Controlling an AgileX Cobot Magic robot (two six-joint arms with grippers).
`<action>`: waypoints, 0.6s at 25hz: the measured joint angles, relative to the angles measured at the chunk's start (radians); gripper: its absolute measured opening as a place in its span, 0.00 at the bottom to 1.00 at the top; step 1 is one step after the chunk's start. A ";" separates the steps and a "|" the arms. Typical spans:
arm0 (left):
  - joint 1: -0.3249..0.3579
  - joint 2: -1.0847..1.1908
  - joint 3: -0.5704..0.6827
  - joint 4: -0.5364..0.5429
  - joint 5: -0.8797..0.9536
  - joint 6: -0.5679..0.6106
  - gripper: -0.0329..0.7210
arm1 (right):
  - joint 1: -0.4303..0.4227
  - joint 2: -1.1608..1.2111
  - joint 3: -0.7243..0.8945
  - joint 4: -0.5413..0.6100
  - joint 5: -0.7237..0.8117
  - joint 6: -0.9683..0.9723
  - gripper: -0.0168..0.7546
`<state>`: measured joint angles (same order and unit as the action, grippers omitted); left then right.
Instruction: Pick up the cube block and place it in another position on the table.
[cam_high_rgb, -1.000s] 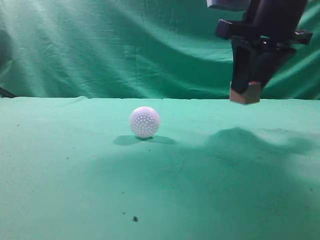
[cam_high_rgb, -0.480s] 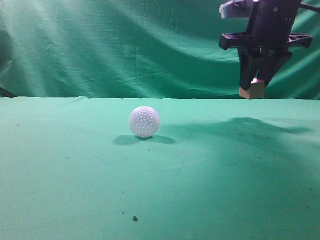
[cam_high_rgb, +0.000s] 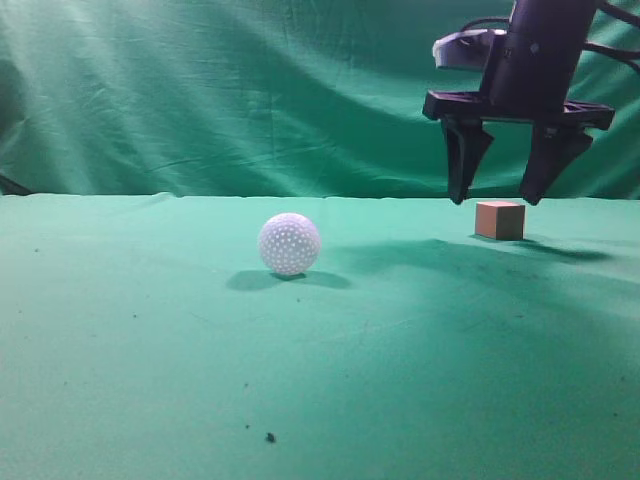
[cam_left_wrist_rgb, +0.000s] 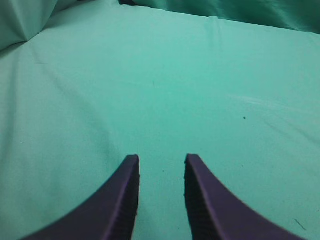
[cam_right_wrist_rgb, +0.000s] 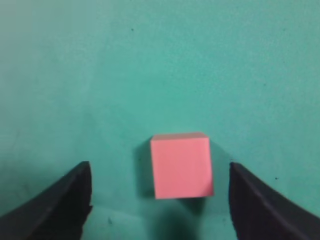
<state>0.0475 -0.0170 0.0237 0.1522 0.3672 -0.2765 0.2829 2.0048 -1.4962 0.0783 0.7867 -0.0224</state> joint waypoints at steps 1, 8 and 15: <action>0.000 0.000 0.000 0.000 0.000 0.000 0.39 | 0.000 -0.027 -0.003 0.013 0.017 0.000 0.67; 0.000 0.000 0.000 0.000 0.000 0.000 0.39 | 0.000 -0.302 -0.009 0.023 0.197 -0.021 0.11; 0.000 0.000 0.000 0.000 0.000 0.000 0.39 | 0.000 -0.618 0.185 0.035 0.235 -0.007 0.02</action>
<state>0.0475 -0.0170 0.0237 0.1522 0.3672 -0.2765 0.2829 1.3873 -1.3116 0.1134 1.0218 -0.0296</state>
